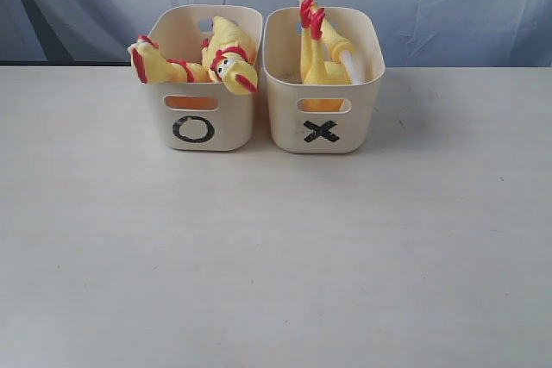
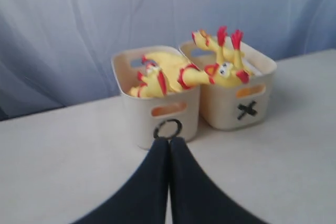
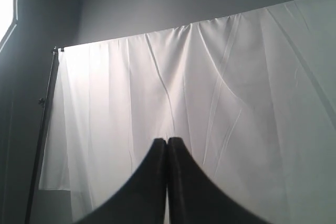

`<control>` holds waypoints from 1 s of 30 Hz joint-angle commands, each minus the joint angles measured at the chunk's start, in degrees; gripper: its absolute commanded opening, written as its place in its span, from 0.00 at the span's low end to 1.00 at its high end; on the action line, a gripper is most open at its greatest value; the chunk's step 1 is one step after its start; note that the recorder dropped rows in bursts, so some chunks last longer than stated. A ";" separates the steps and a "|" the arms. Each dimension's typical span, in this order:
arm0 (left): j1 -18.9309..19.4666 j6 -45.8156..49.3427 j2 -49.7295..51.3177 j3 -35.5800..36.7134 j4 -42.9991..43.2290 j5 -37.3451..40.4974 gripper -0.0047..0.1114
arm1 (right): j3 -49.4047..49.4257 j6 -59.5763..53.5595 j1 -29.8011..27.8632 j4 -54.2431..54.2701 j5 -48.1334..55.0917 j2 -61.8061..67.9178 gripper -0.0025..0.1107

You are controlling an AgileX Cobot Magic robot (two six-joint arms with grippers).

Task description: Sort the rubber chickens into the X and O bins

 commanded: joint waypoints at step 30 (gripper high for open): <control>16.39 -0.05 -10.63 0.17 4.26 -0.41 0.04 | -0.04 -0.04 -17.99 -0.04 -0.99 -5.12 0.01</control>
